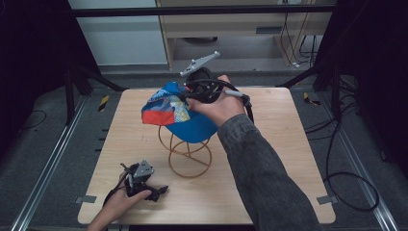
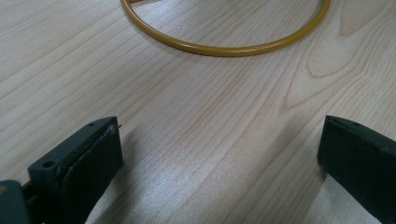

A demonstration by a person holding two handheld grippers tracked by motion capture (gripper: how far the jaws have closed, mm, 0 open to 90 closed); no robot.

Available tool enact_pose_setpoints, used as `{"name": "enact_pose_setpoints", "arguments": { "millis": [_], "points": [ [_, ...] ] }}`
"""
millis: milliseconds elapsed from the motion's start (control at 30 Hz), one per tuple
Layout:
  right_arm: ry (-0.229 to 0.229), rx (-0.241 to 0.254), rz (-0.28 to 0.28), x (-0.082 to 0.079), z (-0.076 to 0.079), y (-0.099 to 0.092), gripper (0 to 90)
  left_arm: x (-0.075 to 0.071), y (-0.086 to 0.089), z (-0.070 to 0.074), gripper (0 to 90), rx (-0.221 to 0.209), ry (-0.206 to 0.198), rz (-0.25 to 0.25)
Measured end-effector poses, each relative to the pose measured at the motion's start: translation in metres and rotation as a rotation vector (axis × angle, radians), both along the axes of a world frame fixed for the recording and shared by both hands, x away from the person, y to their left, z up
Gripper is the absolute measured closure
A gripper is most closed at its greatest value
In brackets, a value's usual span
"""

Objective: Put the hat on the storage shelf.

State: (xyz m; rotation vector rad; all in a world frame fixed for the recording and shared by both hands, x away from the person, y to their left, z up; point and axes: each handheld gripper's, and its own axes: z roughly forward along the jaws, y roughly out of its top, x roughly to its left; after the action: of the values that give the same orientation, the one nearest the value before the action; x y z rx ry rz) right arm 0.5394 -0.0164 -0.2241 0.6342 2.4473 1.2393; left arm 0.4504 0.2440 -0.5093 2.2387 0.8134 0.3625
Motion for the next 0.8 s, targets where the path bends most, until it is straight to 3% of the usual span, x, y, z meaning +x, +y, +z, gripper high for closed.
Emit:
{"name": "enact_pose_setpoints", "arguments": {
  "millis": [267, 800],
  "points": [
    [0.031, -0.019, 0.017, 0.005, -0.009, 0.009, 88.7, 0.0, 0.0, 0.0, 0.0, 0.0, -0.001, 0.001],
    [0.045, -0.04, 0.038, 0.005, -0.014, 0.017, 87.1, 0.0, 0.0, 0.0, 0.0, 0.0, -0.001, 0.001]
  ]
}}
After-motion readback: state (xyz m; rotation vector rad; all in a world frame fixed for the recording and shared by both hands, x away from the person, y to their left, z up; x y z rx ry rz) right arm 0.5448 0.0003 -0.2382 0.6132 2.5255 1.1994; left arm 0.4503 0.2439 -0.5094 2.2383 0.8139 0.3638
